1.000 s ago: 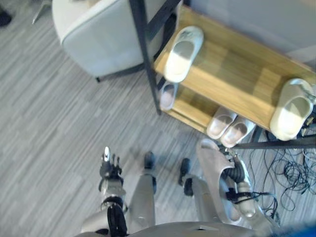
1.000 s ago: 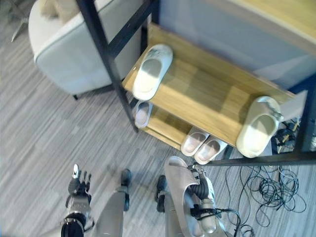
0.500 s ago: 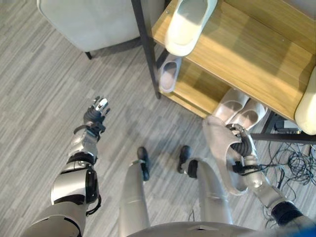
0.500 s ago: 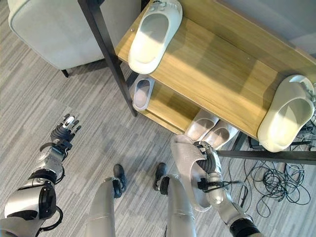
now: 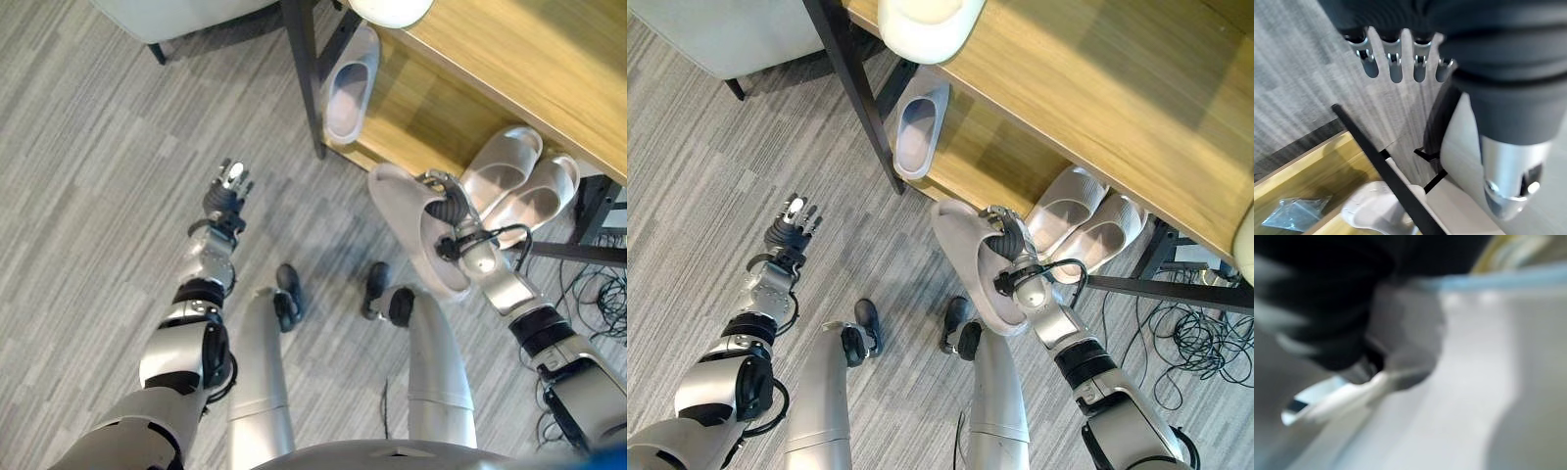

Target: Arrange the slippers neatly on the shoe rack.

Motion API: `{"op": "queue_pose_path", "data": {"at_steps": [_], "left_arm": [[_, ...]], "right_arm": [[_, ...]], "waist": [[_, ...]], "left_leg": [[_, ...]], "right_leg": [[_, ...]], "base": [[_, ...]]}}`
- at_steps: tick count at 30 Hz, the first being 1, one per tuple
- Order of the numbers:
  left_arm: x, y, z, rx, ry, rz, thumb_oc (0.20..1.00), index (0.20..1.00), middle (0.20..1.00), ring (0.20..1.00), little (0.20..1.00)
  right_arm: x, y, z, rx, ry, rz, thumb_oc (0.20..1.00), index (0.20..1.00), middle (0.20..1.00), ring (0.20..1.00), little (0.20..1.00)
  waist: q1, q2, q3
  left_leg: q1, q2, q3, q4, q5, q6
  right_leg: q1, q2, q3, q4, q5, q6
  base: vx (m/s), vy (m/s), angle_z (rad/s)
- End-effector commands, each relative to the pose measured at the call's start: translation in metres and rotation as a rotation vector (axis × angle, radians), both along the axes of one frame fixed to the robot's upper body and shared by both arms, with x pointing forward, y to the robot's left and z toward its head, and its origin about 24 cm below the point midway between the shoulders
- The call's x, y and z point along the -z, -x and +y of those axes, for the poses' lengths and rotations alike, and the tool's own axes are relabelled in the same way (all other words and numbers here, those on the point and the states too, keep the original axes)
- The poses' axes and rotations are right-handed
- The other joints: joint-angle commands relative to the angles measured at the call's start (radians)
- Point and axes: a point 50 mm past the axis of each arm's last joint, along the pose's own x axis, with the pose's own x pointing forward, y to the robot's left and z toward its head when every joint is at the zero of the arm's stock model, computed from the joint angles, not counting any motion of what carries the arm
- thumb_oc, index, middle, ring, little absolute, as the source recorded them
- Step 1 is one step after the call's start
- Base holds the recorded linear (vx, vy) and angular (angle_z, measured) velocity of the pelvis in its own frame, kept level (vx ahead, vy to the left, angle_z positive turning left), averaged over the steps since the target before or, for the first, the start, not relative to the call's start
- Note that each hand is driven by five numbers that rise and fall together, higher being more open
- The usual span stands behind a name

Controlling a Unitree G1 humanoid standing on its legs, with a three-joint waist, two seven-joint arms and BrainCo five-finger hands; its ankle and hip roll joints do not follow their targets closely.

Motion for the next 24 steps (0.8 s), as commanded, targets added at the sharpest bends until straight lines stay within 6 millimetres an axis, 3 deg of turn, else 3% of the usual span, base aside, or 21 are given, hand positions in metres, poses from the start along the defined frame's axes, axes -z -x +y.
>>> {"op": "queue_pose_path", "data": {"at_steps": [1, 7, 12, 13, 17, 24], "left_arm": [[-0.036, -0.010, 0.013, -0.049, -0.024, -0.099, 1.000, 1.000, 1.000, 1.000, 1.000], [-0.049, -0.013, 0.006, -0.006, -0.017, -0.160, 1.000, 1.000, 1.000, 1.000, 1.000], [-0.058, -0.015, -0.004, 0.039, -0.039, -0.192, 1.000, 1.000, 1.000, 1.000, 1.000], [-0.058, -0.015, -0.004, 0.039, -0.039, -0.192, 1.000, 1.000, 1.000, 1.000, 1.000], [-0.053, -0.014, -0.014, 0.101, -0.033, -0.191, 1.000, 1.000, 1.000, 1.000, 1.000], [-0.050, -0.010, -0.033, 0.201, -0.102, -0.207, 1.000, 1.000, 1.000, 1.000, 1.000]], "right_arm": [[-0.070, -0.020, 0.001, 0.043, 0.002, -0.229, 0.200, 0.200, 0.200, 0.200, 0.200], [-0.099, -0.030, -0.016, 0.183, 0.066, -0.298, 0.200, 0.200, 0.200, 0.200, 0.200], [-0.106, -0.039, -0.017, 0.235, 0.006, -0.328, 0.200, 0.200, 0.200, 0.200, 0.200], [-0.106, -0.039, -0.017, 0.235, 0.005, -0.329, 0.200, 0.200, 0.200, 0.200, 0.200], [-0.140, -0.052, -0.012, 0.282, 0.052, -0.355, 0.200, 0.200, 0.200, 0.200, 0.200], [-0.150, -0.063, -0.016, 0.392, 0.009, -0.312, 0.200, 0.200, 0.200, 0.200, 0.200]], "waist": [[-0.003, 0.027, 0.084], [0.010, 0.022, 0.123], [0.025, 0.022, 0.144], [0.025, 0.022, 0.145], [0.043, 0.026, 0.159], [0.064, 0.040, 0.156]], "left_leg": [[0.017, 0.026, -0.034, 0.041, -0.035, -0.006], [0.017, 0.030, -0.023, 0.088, -0.060, -0.003], [0.017, 0.029, -0.018, 0.108, -0.072, -0.001], [0.017, 0.029, -0.018, 0.108, -0.073, -0.001], [0.017, 0.023, -0.013, 0.119, -0.082, 0.002], [0.017, 0.004, -0.014, 0.084, -0.064, 0.012]], "right_leg": [[0.118, -0.010, -0.009, 0.091, -0.112, 0.029], [0.095, -0.034, 0.009, 0.158, -0.141, 0.035], [0.084, -0.048, 0.021, 0.194, -0.152, 0.040], [0.083, -0.048, 0.022, 0.195, -0.153, 0.040], [0.071, -0.062, 0.036, 0.220, -0.164, 0.047], [0.073, -0.072, 0.043, 0.204, -0.162, 0.057]], "base": [[0.04, 0.010, -0.05], [0.03, -0.003, 0.03], [0.02, -0.009, 0.05], [0.03, -0.008, 0.05], [0.04, -0.005, 0.04], [0.01, 0.011, 0.04]]}}
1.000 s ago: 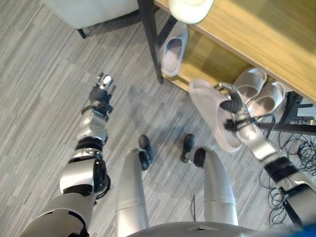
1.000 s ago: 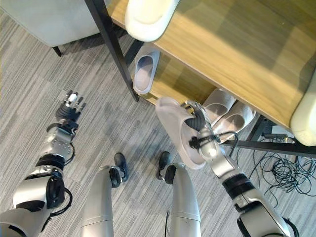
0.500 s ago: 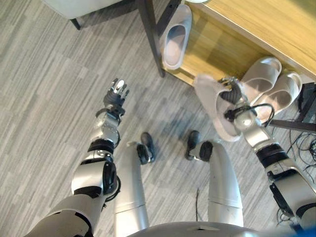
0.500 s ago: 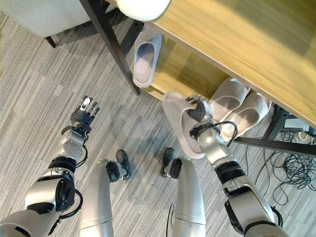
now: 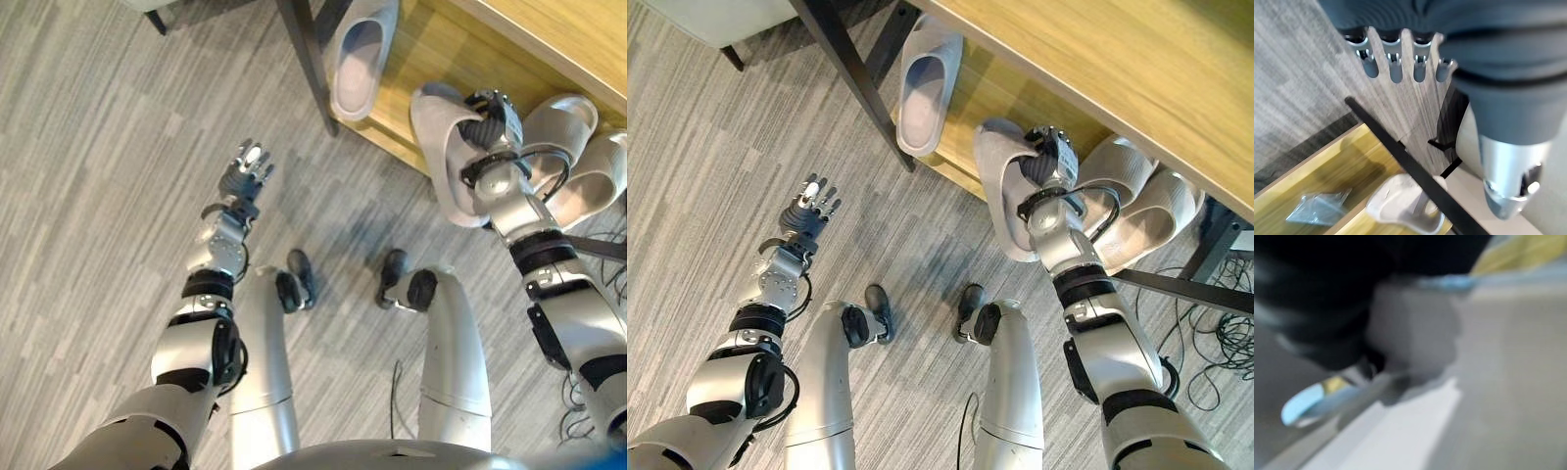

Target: Arrange the slippers neatly on the shoe rack.

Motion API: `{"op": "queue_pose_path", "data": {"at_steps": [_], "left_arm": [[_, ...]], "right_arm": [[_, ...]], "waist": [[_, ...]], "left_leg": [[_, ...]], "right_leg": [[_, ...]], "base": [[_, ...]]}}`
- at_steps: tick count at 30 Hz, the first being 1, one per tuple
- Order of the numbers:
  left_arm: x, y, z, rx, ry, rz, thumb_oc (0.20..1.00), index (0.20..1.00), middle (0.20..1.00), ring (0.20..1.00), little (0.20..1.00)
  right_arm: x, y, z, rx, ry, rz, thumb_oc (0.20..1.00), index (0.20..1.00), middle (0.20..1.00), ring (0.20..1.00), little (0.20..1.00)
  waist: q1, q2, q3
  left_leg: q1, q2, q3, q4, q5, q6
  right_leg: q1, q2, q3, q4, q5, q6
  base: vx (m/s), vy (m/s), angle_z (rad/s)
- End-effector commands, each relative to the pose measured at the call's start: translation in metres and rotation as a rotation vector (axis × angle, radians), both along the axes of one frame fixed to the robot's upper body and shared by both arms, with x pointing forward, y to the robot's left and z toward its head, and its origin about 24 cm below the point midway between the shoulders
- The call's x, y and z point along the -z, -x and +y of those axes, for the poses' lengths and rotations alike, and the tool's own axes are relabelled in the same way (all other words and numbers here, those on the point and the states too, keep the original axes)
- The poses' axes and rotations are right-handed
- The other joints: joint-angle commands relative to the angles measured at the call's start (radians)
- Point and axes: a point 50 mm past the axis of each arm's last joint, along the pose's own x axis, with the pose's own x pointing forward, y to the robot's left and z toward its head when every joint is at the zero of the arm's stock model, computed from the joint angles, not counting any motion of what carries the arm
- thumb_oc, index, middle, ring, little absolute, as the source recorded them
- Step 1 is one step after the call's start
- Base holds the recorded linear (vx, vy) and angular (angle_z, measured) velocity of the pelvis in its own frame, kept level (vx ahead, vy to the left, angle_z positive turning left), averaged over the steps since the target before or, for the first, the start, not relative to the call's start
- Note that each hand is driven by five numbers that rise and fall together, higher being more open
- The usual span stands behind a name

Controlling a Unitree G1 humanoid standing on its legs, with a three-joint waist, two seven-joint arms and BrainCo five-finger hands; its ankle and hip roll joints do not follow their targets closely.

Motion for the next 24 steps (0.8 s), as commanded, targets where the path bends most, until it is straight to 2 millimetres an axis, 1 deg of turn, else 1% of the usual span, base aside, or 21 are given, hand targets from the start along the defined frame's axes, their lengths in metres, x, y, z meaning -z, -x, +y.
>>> {"op": "queue_pose_path", "data": {"at_steps": [1, 3, 4, 5, 6, 9, 12, 13, 17, 18, 19, 20, 21, 22, 23, 24], "left_arm": [[-0.022, -0.001, 0.000, 0.031, -0.052, -0.112, 1.000, 1.000, 1.000, 1.000, 1.000], [-0.024, -0.001, -0.005, 0.063, -0.070, -0.130, 1.000, 1.000, 1.000, 1.000, 1.000], [-0.024, -0.001, -0.006, 0.070, -0.076, -0.130, 1.000, 1.000, 1.000, 1.000, 1.000], [-0.024, -0.001, -0.008, 0.079, -0.075, -0.133, 1.000, 1.000, 1.000, 1.000, 1.000], [-0.027, -0.001, -0.010, 0.093, -0.088, -0.145, 1.000, 1.000, 1.000, 1.000, 1.000], [-0.023, 0.002, -0.017, 0.115, -0.101, -0.146, 1.000, 1.000, 1.000, 1.000, 1.000], [-0.025, 0.004, -0.020, 0.115, -0.121, -0.161, 1.000, 1.000, 1.000, 1.000, 1.000], [-0.025, 0.004, -0.021, 0.115, -0.126, -0.164, 1.000, 1.000, 1.000, 1.000, 1.000], [-0.021, 0.010, -0.022, 0.126, -0.160, -0.172, 1.000, 1.000, 1.000, 1.000, 1.000], [-0.021, 0.010, -0.023, 0.126, -0.160, -0.172, 1.000, 1.000, 1.000, 1.000, 1.000], [-0.021, 0.011, -0.023, 0.133, -0.175, -0.177, 1.000, 1.000, 1.000, 1.000, 1.000], [-0.020, 0.012, -0.025, 0.132, -0.241, -0.179, 1.000, 1.000, 1.000, 1.000, 1.000], [-0.021, 0.014, -0.028, 0.135, -0.294, -0.192, 1.000, 1.000, 1.000, 1.000, 1.000], [-0.023, 0.014, -0.031, 0.137, -0.309, -0.204, 1.000, 1.000, 1.000, 1.000, 1.000], [-0.026, 0.014, -0.036, 0.141, -0.323, -0.225, 1.000, 1.000, 1.000, 1.000, 1.000], [-0.028, 0.015, -0.041, 0.145, -0.337, -0.245, 1.000, 1.000, 1.000, 1.000, 1.000]], "right_arm": [[-0.039, -0.005, 0.012, 0.013, -0.052, -0.117, 0.200, 0.200, 0.200, 0.200, 0.200], [-0.047, -0.008, 0.016, 0.023, -0.055, -0.118, 0.200, 0.200, 0.200, 0.200, 0.200], [-0.048, -0.009, 0.015, 0.040, -0.045, -0.111, 0.200, 0.200, 0.200, 0.200, 0.200], [-0.053, -0.011, 0.017, 0.058, -0.024, -0.096, 0.200, 0.200, 0.200, 0.200, 0.200], [-0.063, -0.011, 0.016, 0.092, -0.002, -0.095, 0.200, 0.200, 0.200, 0.200, 0.200], [-0.064, -0.014, 0.006, 0.197, -0.020, -0.049, 0.200, 0.200, 0.200, 0.200, 0.200], [-0.081, -0.014, 0.004, 0.227, -0.050, -0.072, 0.200, 0.200, 0.200, 0.200, 0.200], [-0.088, -0.014, 0.001, 0.243, -0.031, -0.079, 0.200, 0.200, 0.200, 0.200, 0.200], [-0.105, -0.011, -0.007, 0.306, -0.011, -0.107, 0.200, 0.200, 0.200, 0.200, 0.200], [-0.106, -0.011, -0.007, 0.306, -0.011, -0.107, 0.200, 0.200, 0.200, 0.200, 0.200], [-0.112, -0.010, -0.009, 0.316, 0.003, -0.115, 0.200, 0.200, 0.200, 0.200, 0.200], [-0.116, -0.008, -0.016, 0.357, 0.096, -0.117, 0.200, 0.200, 0.200, 0.200, 0.200], [-0.120, -0.007, -0.022, 0.378, 0.081, -0.124, 0.200, 0.200, 0.200, 0.200, 0.200], [-0.118, -0.007, -0.025, 0.390, 0.045, -0.123, 0.200, 0.200, 0.200, 0.200, 0.200], [-0.123, -0.005, -0.026, 0.406, 0.019, -0.144, 0.200, 0.200, 0.200, 0.200, 0.200], [-0.129, -0.003, -0.027, 0.438, 0.030, -0.165, 0.200, 0.200, 0.200, 0.200, 0.200]], "waist": [[0.007, 0.014, 0.048], [0.013, 0.015, 0.048], [0.015, 0.015, 0.048], [0.017, 0.014, 0.047], [0.018, 0.013, 0.050], [0.028, 0.015, 0.054], [0.036, 0.015, 0.068], [0.037, 0.015, 0.071], [0.046, 0.017, 0.078], [0.046, 0.018, 0.078], [0.048, 0.019, 0.080], [0.054, 0.022, 0.081], [0.058, 0.023, 0.085], [0.062, 0.021, 0.082], [0.064, 0.020, 0.081], [0.066, 0.020, 0.085]], "left_leg": [[0.050, 0.000, -0.020, -0.050, 0.000, 0.010], [0.050, -0.008, -0.022, -0.073, 0.012, 0.012], [0.050, -0.010, -0.020, -0.077, 0.014, 0.013], [0.050, -0.015, -0.021, -0.090, 0.020, 0.014], [0.050, -0.020, -0.020, -0.096, 0.022, 0.016], [0.050, -0.030, -0.016, -0.122, 0.034, 0.019], [0.050, -0.034, -0.013, -0.131, 0.039, 0.021], [0.050, -0.035, -0.010, -0.131, 0.037, 0.023], [0.050, -0.042, -0.004, -0.134, 0.032, 0.025], [0.050, -0.042, -0.003, -0.134, 0.031, 0.025], [0.050, -0.043, -0.001, -0.135, 0.030, 0.027], [0.050, -0.043, 0.003, -0.140, 0.031, 0.030], [0.050, -0.043, 0.004, -0.144, 0.037, 0.031], [0.050, -0.047, 0.003, -0.153, 0.039, 0.031], [0.050, -0.053, 0.000, -0.160, 0.041, 0.031], [0.050, -0.056, 0.002, -0.164, 0.043, 0.033]], "right_leg": [[0.138, -0.043, 0.008, 0.028, -0.073, 0.079], [0.142, -0.046, 0.011, 0.012, -0.066, 0.083], [0.143, -0.047, 0.011, 0.008, -0.064, 0.085], [0.143, -0.050, 0.014, 0.002, -0.062, 0.085], [0.144, -0.052, 0.016, -0.005, -0.060, 0.088], [0.145, -0.056, 0.017, -0.021, -0.056, 0.095], [0.148, -0.061, 0.025, -0.027, -0.054, 0.101], [0.149, -0.063, 0.027, -0.030, -0.052, 0.105], [0.147, -0.072, 0.029, -0.029, -0.053, 0.115], [0.147, -0.072, 0.029, -0.029, -0.053, 0.115], [0.149, -0.076, 0.030, -0.034, -0.052, 0.118], [0.150, -0.086, 0.030, -0.038, -0.049, 0.124], [0.155, -0.092, 0.030, -0.043, -0.048, 0.126], [0.158, -0.091, 0.029, -0.049, -0.047, 0.130], [0.158, -0.090, 0.030, -0.053, -0.047, 0.132], [0.158, -0.094, 0.031, -0.055, -0.047, 0.131]], "base": [[0.01, 0.027, 0.07], [-0.01, 0.022, 0.08], [-0.01, 0.018, 0.11], [-0.01, 0.018, 0.11], [0.00, 0.024, 0.10], [0.01, 0.036, 0.06], [0.02, 0.041, 0.01], [0.02, 0.036, 0.04], [0.04, 0.041, 0.04], [0.02, 0.046, 0.04], [0.03, 0.078, 0.04], [0.03, 0.097, 0.05], [0.02, 0.080, 0.05], [0.01, 0.033, 0.06], [0.02, 0.021, 0.05], [0.02, 0.022, 0.06]]}}
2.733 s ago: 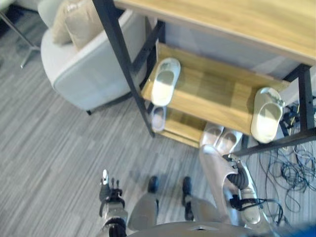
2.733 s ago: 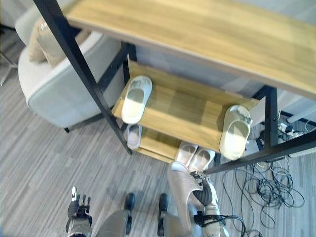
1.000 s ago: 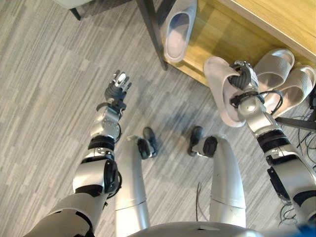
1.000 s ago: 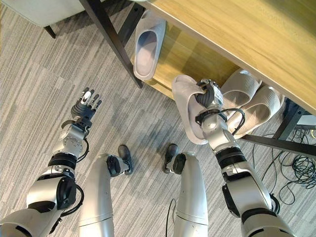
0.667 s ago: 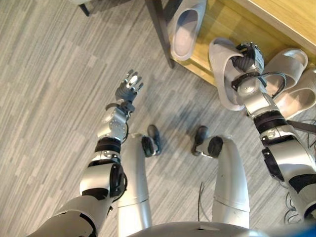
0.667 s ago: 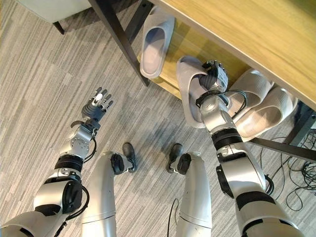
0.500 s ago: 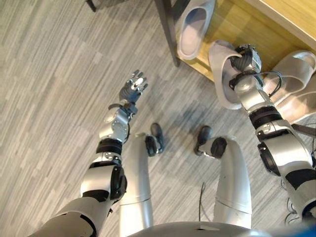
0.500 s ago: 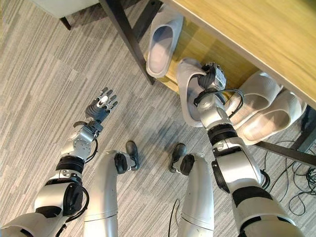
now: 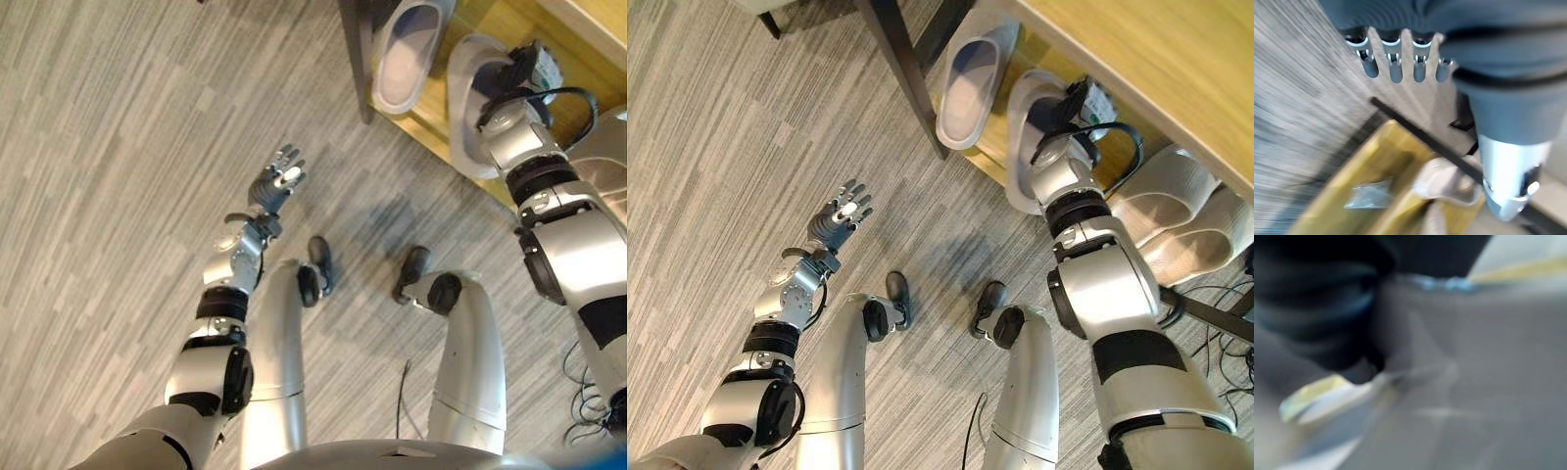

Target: Arrange the slippers neatly on the shoe rack.

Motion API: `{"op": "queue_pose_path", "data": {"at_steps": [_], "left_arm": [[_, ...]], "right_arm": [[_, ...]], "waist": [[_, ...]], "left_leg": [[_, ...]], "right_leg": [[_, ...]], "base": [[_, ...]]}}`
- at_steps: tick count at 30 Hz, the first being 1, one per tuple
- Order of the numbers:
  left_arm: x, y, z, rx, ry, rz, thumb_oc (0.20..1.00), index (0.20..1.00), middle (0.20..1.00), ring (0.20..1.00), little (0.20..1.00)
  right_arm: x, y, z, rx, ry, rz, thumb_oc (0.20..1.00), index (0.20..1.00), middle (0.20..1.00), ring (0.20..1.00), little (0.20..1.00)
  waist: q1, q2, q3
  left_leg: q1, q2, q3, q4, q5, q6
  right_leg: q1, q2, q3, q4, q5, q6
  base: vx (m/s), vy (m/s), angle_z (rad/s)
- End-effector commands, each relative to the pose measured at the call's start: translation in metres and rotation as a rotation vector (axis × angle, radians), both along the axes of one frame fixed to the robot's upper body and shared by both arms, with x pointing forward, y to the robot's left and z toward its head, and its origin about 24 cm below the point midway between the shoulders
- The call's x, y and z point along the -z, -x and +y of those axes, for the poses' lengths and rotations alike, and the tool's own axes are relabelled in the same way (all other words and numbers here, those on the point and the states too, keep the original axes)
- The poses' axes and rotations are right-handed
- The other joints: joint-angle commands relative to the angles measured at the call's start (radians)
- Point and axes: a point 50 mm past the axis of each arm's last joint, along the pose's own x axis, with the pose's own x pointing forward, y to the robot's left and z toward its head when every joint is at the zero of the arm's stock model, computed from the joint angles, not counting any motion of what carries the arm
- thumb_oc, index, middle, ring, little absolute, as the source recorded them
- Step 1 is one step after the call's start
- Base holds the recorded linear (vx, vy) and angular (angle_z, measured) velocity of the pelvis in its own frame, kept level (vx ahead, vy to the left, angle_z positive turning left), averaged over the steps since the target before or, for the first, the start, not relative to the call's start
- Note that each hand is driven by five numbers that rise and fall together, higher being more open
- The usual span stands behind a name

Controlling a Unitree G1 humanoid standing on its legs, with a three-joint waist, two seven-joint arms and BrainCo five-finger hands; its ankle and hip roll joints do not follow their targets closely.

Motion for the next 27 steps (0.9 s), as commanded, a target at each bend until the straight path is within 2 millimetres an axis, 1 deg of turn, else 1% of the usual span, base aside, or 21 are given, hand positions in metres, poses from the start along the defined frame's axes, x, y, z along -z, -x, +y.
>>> {"op": "queue_pose_path", "data": {"at_steps": [1, 3, 4, 5, 6, 7, 9, 11, 12, 13, 14, 15, 16, 19, 20, 21, 22, 23, 24, 25, 27], "left_arm": [[-0.031, 0.001, -0.002, -0.027, -0.041, -0.184, 1.000, 1.000, 1.000, 1.000, 1.000], [-0.030, 0.002, -0.006, -0.036, -0.048, -0.190, 1.000, 1.000, 1.000, 1.000, 1.000], [-0.034, 0.002, -0.008, -0.041, -0.061, -0.207, 1.000, 1.000, 1.000, 1.000, 1.000], [-0.035, 0.005, -0.011, -0.030, -0.069, -0.222, 1.000, 1.000, 1.000, 1.000, 1.000], [-0.038, 0.005, -0.013, -0.026, -0.067, -0.237, 1.000, 1.000, 1.000, 1.000, 1.000], [-0.038, 0.006, -0.016, -0.018, -0.076, -0.247, 1.000, 1.000, 1.000, 1.000, 1.000], [-0.040, 0.008, -0.019, -0.012, -0.058, -0.258, 1.000, 1.000, 1.000, 1.000, 1.000], [-0.038, 0.009, -0.021, 0.000, -0.056, -0.258, 1.000, 1.000, 1.000, 1.000, 1.000], [-0.037, 0.010, -0.022, 0.011, -0.064, -0.260, 1.000, 1.000, 1.000, 1.000, 1.000], [-0.037, 0.011, -0.022, 0.015, -0.088, -0.267, 1.000, 1.000, 1.000, 1.000, 1.000], [-0.036, 0.012, -0.022, 0.021, -0.103, -0.270, 1.000, 1.000, 1.000, 1.000, 1.000], [-0.035, 0.014, -0.022, 0.029, -0.109, -0.268, 1.000, 1.000, 1.000, 1.000, 1.000], [-0.034, 0.014, -0.021, 0.035, -0.126, -0.267, 1.000, 1.000, 1.000, 1.000, 1.000], [-0.032, 0.016, -0.019, 0.034, -0.159, -0.264, 1.000, 1.000, 1.000, 1.000, 1.000], [-0.027, 0.018, -0.019, 0.034, -0.143, -0.245, 1.000, 1.000, 1.000, 1.000, 1.000], [-0.023, 0.018, -0.019, 0.026, -0.153, -0.235, 1.000, 1.000, 1.000, 1.000, 1.000], [-0.023, 0.018, -0.019, 0.026, -0.154, -0.235, 1.000, 1.000, 1.000, 1.000, 1.000], [-0.016, 0.019, -0.018, 0.017, -0.170, -0.211, 1.000, 1.000, 1.000, 1.000, 1.000], [-0.016, 0.020, -0.018, 0.016, -0.170, -0.211, 1.000, 1.000, 1.000, 1.000, 1.000], [-0.013, 0.021, -0.017, 0.000, -0.180, -0.202, 1.000, 1.000, 1.000, 1.000, 1.000], [-0.008, 0.024, -0.018, -0.004, -0.157, -0.181, 1.000, 1.000, 1.000, 1.000, 1.000]], "right_arm": [[-0.065, 0.010, 0.002, 0.078, 0.045, -0.194, 0.200, 0.200, 0.200, 0.200, 0.200], [-0.072, 0.013, 0.000, 0.107, 0.062, -0.201, 0.200, 0.200, 0.200, 0.200, 0.200], [-0.071, 0.013, -0.003, 0.116, 0.039, -0.203, 0.200, 0.200, 0.200, 0.200, 0.200], [-0.065, 0.014, -0.010, 0.134, 0.008, -0.197, 0.200, 0.200, 0.200, 0.200, 0.200], [-0.065, 0.015, -0.013, 0.152, -0.017, -0.202, 0.200, 0.200, 0.200, 0.200, 0.200], [-0.061, 0.017, -0.019, 0.183, -0.060, -0.210, 0.200, 0.200, 0.200, 0.200, 0.200], [-0.068, 0.019, -0.022, 0.183, -0.124, -0.242, 0.200, 0.200, 0.200, 0.200, 0.200], [-0.066, 0.019, -0.023, 0.176, -0.195, -0.263, 0.200, 0.200, 0.200, 0.200, 0.200], [-0.069, 0.021, -0.025, 0.183, -0.216, -0.279, 0.200, 0.200, 0.200, 0.200, 0.200], [-0.074, 0.023, -0.025, 0.179, -0.243, -0.306, 0.291, 0.291, 0.291, 0.291, 0.291], [-0.075, 0.022, -0.024, 0.167, -0.271, -0.306, 0.404, 0.404, 0.404, 0.404, 0.404], [-0.075, 0.021, -0.023, 0.149, -0.280, -0.306, 0.482, 0.482, 0.482, 0.482, 0.482], [-0.074, 0.021, -0.024, 0.152, -0.287, -0.297, 1.000, 1.000, 1.000, 1.000, 1.000], [-0.071, 0.021, -0.025, 0.143, -0.349, -0.298, 1.000, 1.000, 1.000, 1.000, 1.000], [-0.067, 0.020, -0.025, 0.142, -0.389, -0.253, 1.000, 1.000, 1.000, 1.000, 1.000], [-0.067, 0.019, -0.021, 0.131, -0.437, -0.255, 1.000, 1.000, 1.000, 1.000, 1.000], [-0.067, 0.019, -0.021, 0.131, -0.438, -0.254, 1.000, 1.000, 1.000, 1.000, 1.000], [-0.059, 0.017, -0.019, 0.126, -0.498, -0.243, 1.000, 1.000, 1.000, 1.000, 1.000], [-0.059, 0.017, -0.019, 0.126, -0.498, -0.243, 1.000, 1.000, 1.000, 1.000, 1.000], [-0.054, 0.015, -0.015, 0.118, -0.557, -0.247, 1.000, 1.000, 1.000, 1.000, 1.000], [-0.049, 0.012, -0.010, 0.096, -0.602, -0.240, 1.000, 1.000, 1.000, 1.000, 1.000]], "waist": [[-0.002, 0.023, 0.052], [0.000, 0.026, 0.051], [0.005, 0.028, 0.048], [0.011, 0.028, 0.045], [0.015, 0.029, 0.045], [0.022, 0.027, 0.041], [0.029, 0.028, 0.039], [0.036, 0.027, 0.032], [0.036, 0.029, 0.034], [0.036, 0.031, 0.038], [0.037, 0.032, 0.037], [0.037, 0.032, 0.032], [0.038, 0.032, 0.031], [0.037, 0.030, 0.028], [0.034, 0.034, 0.037], [0.032, 0.036, 0.041], [0.032, 0.035, 0.041], [0.036, 0.039, 0.034], [0.036, 0.038, 0.033], [0.039, 0.044, 0.032], [0.040, 0.047, 0.026]], "left_leg": [[0.049, 0.004, -0.017, -0.083, 0.027, 0.027], [0.049, -0.003, -0.014, -0.085, 0.032, 0.029], [0.049, -0.005, -0.011, -0.091, 0.034, 0.030], [0.049, -0.010, -0.011, -0.099, 0.036, 0.030], [0.049, -0.012, -0.012, -0.105, 0.039, 0.030], [0.049, -0.017, -0.015, -0.116, 0.044, 0.030], [0.049, -0.023, -0.019, -0.140, 0.056, 0.030], [0.049, -0.035, -0.022, -0.178, 0.071, 0.029], [0.049, -0.039, -0.022, -0.185, 0.076, 0.031], [0.049, -0.040, -0.020, -0.189, 0.085, 0.033], [0.049, -0.043, -0.018, -0.198, 0.089, 0.034], [0.049, -0.048, -0.017, -0.204, 0.092, 0.034], [0.049, -0.052, -0.017, -0.206, 0.094, 0.034], [0.049, -0.055, -0.013, -0.207, 0.093, 0.033], [0.049, -0.052, -0.007, -0.198, 0.086, 0.039], [0.049, -0.049, -0.002, -0.194, 0.087, 0.041], [0.049, -0.049, -0.002, -0.194, 0.087, 0.041], [0.049, -0.053, -0.004, -0.205, 0.088, 0.043], [0.049, -0.053, -0.004, -0.205, 0.088, 0.043], [0.049, -0.052, -0.002, -0.218, 0.092, 0.044], [0.049, -0.055, -0.004, -0.228, 0.095, 0.044]], "right_leg": [[0.162, -0.033, 0.030, -0.009, -0.044, 0.114], [0.161, -0.040, 0.027, -0.007, -0.043, 0.111], [0.157, -0.042, 0.027, -0.005, -0.042, 0.112], [0.158, -0.043, 0.025, -0.011, -0.041, 0.113], [0.158, -0.045, 0.024, -0.015, -0.040, 0.114], [0.158, -0.045, 0.023, -0.019, -0.038, 0.117], [0.154, -0.045, 0.022, -0.031, -0.029, 0.125], [0.163, -0.045, 0.016, -0.072, -0.024, 0.126], [0.167, -0.045, 0.013, -0.079, -0.023, 0.126], [0.169, -0.048, 0.009, -0.081, -0.022, 0.124], [0.167, -0.048, 0.011, -0.081, -0.022, 0.124], [0.164, -0.046, 0.011, -0.080, -0.024, 0.123], [0.164, -0.047, 0.011, -0.080, -0.024, 0.120], [0.155, -0.046, 0.013, -0.072, -0.023, 0.119], [0.151, -0.049, 0.020, -0.069, -0.017, 0.116], [0.147, -0.051, 0.022, -0.067, -0.015, 0.115], [0.147, -0.051, 0.023, -0.067, -0.016, 0.115], [0.143, -0.047, 0.027, -0.073, -0.010, 0.114], [0.143, -0.047, 0.027, -0.074, -0.010, 0.114], [0.141, -0.042, 0.026, -0.088, -0.003, 0.116], [0.147, -0.036, 0.021, -0.109, 0.003, 0.116]], "base": [[0.02, 0.023, 0.07], [0.03, 0.035, 0.06], [0.03, 0.022, 0.04], [0.00, 0.005, 0.04], [-0.01, -0.022, 0.07], [-0.02, -0.020, 0.10], [-0.02, -0.019, 0.12], [-0.03, -0.002, 0.08], [-0.02, 0.012, 0.08], [-0.01, 0.010, 0.08], [0.01, 0.008, 0.07], [0.02, -0.004, 0.06], [0.00, 0.000, 0.00], [0.00, 0.000, 0.00], [0.00, 0.031, 0.01], [0.00, 0.031, 0.01], [-0.01, 0.037, 0.01], [0.00, 0.000, 0.00], [-0.04, 0.036, 0.00], [-0.04, 0.024, -0.01], [-0.05, 0.034, 0.00]]}}
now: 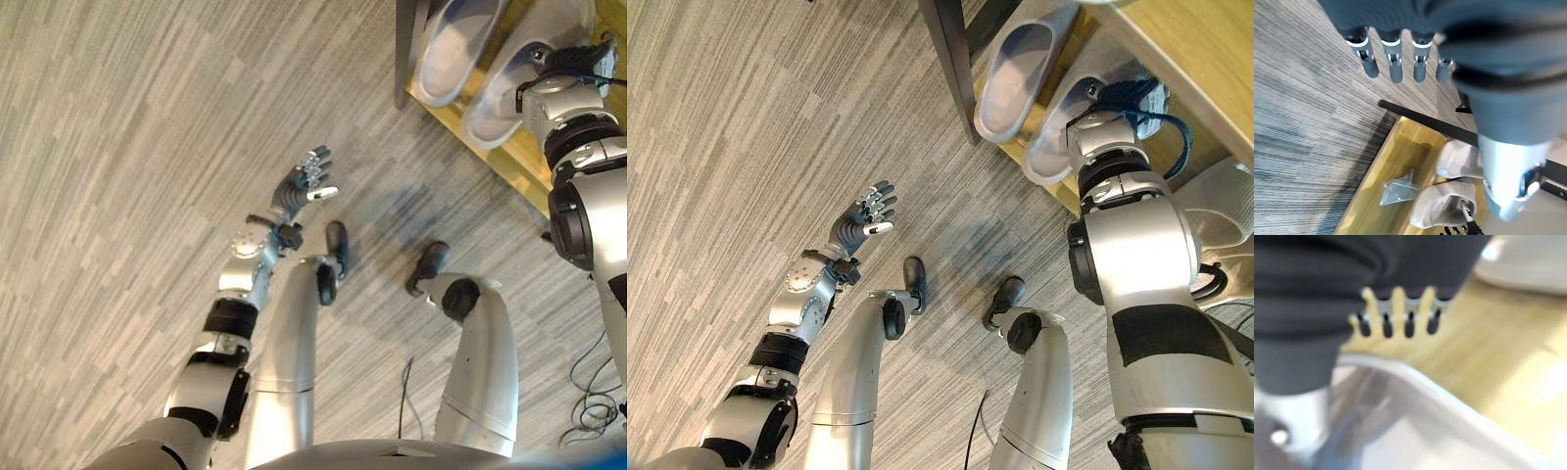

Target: Arrange the slippers neatly on the shoe rack.

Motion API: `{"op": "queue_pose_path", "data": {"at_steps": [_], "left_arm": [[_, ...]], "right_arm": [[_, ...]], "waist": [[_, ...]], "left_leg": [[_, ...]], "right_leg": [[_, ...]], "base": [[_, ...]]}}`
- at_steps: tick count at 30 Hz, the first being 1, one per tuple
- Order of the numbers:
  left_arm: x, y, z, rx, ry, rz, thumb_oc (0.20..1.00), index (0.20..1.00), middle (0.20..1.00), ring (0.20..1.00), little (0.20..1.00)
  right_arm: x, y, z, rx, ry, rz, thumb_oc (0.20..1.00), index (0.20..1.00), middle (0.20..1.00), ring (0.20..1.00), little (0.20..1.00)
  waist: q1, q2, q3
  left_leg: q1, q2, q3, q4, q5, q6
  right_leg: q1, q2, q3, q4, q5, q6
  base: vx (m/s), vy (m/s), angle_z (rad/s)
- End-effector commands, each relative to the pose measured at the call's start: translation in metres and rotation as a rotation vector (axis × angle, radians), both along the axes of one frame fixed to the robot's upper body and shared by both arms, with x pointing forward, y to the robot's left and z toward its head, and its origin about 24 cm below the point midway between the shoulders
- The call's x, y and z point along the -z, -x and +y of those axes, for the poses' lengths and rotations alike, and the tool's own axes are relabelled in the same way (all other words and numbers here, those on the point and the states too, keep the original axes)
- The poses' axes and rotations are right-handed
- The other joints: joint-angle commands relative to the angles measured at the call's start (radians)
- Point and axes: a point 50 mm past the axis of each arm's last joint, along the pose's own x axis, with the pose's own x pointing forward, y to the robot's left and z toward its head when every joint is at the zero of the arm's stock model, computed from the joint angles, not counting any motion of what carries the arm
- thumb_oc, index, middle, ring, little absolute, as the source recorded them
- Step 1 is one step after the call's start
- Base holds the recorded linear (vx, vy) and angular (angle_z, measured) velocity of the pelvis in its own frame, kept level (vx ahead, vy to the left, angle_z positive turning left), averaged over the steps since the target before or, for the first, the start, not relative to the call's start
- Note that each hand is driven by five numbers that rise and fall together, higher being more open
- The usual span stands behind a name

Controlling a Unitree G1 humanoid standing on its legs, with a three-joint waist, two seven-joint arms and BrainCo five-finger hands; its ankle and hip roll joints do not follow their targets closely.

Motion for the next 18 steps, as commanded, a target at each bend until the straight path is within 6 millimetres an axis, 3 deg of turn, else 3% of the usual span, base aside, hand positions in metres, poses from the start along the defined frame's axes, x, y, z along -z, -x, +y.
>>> {"op": "queue_pose_path", "data": {"at_steps": [1, 18], "left_arm": [[-0.005, 0.006, 0.003, -0.040, 0.053, -0.055, 1.000, 1.000, 1.000, 1.000, 1.000], [-0.003, 0.004, -0.002, -0.049, -0.022, -0.051, 1.000, 1.000, 1.000, 1.000, 1.000]], "right_arm": [[-0.028, 0.001, 0.013, -0.015, -0.028, -0.091, 1.000, 1.000, 1.000, 1.000, 1.000], [-0.003, -0.012, 0.038, -0.162, -0.133, -0.171, 1.000, 1.000, 1.000, 1.000, 1.000]], "waist": [[0.009, 0.053, 0.019], [-0.020, 0.049, 0.030]], "left_leg": [[0.035, 0.010, -0.008, -0.090, 0.030, 0.038], [0.117, 0.006, -0.010, -0.231, 0.087, 0.042]], "right_leg": [[0.140, 0.007, 0.036, -0.018, -0.022, 0.097], [0.234, 0.065, 0.015, -0.158, 0.042, 0.099]], "base": [[-0.03, 0.027, 0.01], [-0.05, 0.010, -0.06]]}}
